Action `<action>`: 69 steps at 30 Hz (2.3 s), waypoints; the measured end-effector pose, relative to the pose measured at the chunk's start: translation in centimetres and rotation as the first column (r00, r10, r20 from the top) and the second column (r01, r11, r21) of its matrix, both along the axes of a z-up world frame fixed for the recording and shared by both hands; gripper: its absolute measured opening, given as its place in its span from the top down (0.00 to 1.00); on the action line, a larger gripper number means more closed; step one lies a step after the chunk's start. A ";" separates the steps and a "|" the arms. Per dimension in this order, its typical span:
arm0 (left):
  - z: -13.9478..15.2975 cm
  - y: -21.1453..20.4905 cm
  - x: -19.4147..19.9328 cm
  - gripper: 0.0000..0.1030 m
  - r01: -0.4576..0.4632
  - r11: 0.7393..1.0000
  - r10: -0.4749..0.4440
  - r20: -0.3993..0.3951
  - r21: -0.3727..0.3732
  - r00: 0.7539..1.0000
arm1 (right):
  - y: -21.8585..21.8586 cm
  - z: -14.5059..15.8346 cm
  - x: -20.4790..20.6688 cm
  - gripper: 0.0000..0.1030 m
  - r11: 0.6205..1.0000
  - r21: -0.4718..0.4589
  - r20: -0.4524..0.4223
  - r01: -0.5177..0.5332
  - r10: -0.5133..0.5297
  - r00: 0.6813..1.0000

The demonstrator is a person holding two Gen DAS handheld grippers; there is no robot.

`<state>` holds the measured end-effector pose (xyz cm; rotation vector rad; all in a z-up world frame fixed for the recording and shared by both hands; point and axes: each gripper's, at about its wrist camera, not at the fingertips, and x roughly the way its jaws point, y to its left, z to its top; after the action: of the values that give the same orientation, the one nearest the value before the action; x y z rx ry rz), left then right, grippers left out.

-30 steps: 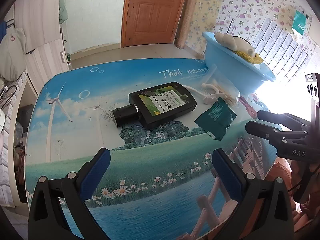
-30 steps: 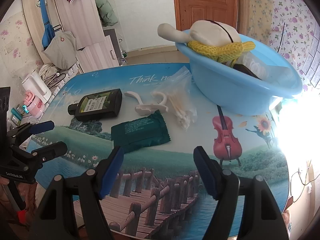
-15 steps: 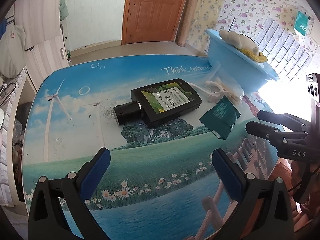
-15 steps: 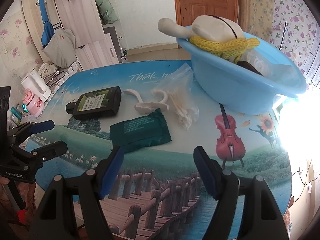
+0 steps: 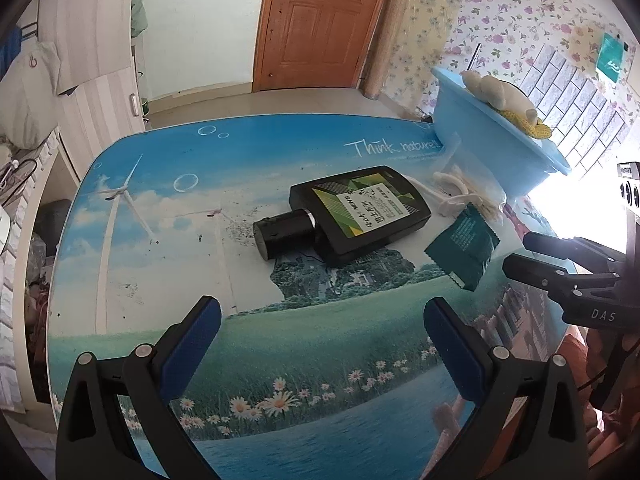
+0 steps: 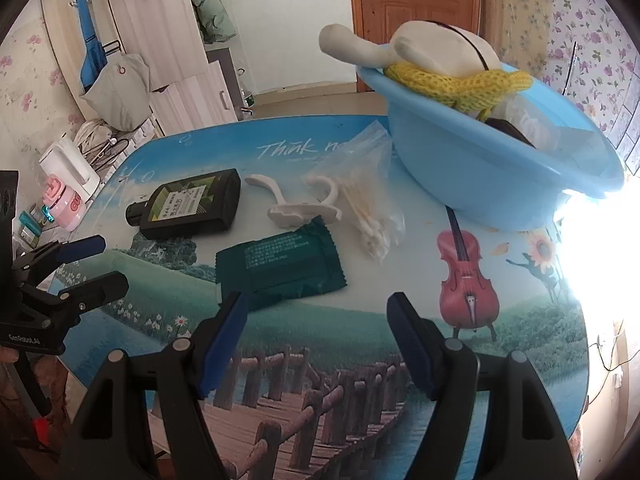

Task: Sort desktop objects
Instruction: 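Grasp the black bottle with left gripper while right grasps the dark green packet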

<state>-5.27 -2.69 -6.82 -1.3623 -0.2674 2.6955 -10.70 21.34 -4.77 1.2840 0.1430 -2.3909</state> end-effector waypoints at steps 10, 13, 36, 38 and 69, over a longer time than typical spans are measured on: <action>0.5 -0.7 -3.3 0.01 0.052 0.996 -0.053 -0.019 -0.075 0.998 | -1.0 -0.6 -0.8 0.30 1.000 0.000 0.012 -0.025 0.025 1.000; 0.5 -0.3 -4.6 0.01 0.087 0.992 -0.089 -0.016 -0.092 0.996 | -1.6 -0.7 -1.2 0.30 0.999 0.008 0.008 -0.031 0.031 0.999; 0.3 2.5 -6.1 0.30 0.281 0.949 -0.281 0.024 -0.144 0.959 | -4.2 -1.7 -2.2 0.40 0.991 0.087 -0.019 -0.103 0.105 0.994; 0.3 2.8 -5.1 0.32 0.262 0.955 -0.261 0.021 -0.139 0.965 | -3.9 -1.5 -1.9 0.46 0.992 0.074 -0.016 -0.104 0.106 0.994; 0.4 2.8 2.3 0.34 0.049 0.994 -0.042 0.065 -0.096 0.997 | 2.7 -0.8 1.3 0.53 0.998 0.022 0.008 0.051 -0.051 0.999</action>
<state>-2.96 0.16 -6.44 -1.4632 -0.1091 2.6639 -9.36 24.03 -5.62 1.3223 0.1354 -2.4334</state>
